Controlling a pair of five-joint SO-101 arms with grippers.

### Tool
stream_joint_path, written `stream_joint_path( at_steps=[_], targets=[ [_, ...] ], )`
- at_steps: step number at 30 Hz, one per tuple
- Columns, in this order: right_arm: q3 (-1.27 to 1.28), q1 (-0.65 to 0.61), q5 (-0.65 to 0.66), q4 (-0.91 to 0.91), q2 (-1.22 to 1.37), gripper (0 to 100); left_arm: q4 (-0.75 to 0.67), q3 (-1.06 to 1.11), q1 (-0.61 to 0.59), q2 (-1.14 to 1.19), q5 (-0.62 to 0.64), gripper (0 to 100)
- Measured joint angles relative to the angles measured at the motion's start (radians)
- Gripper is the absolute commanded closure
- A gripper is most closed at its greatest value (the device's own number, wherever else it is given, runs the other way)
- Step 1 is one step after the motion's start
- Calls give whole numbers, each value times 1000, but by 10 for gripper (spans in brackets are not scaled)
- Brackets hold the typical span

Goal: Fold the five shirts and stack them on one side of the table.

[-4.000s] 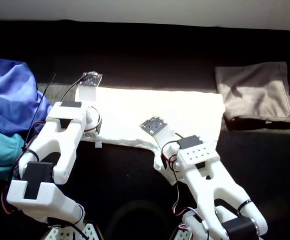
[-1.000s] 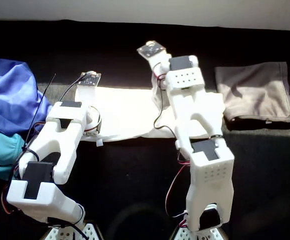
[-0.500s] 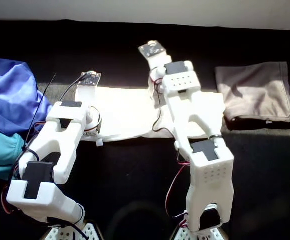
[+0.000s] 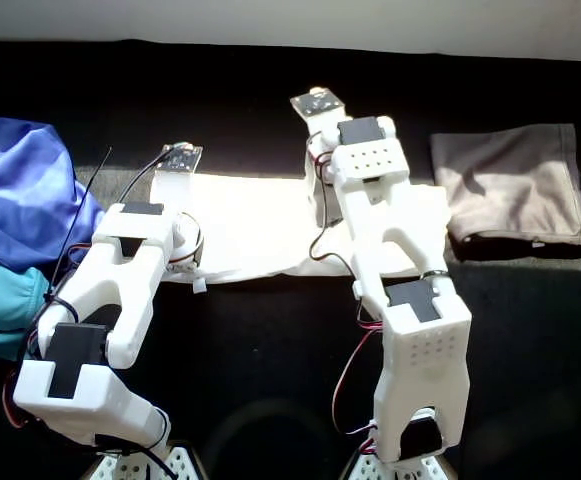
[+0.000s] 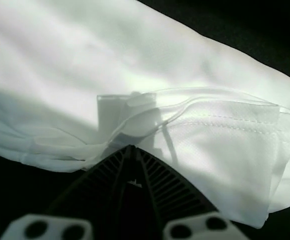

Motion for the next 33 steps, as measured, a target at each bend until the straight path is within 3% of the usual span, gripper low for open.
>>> stream_joint_path(
  at_steps=[7,20,33],
  targets=[
    [-5,0,0,-49,146,992,0,0,0,0,0,991],
    [-11,-5,-6,-204,152,992,0,0,0,0,0,991],
    [-71,20,-6,72,-64,992,0,0,0,0,0,991]
  ],
)
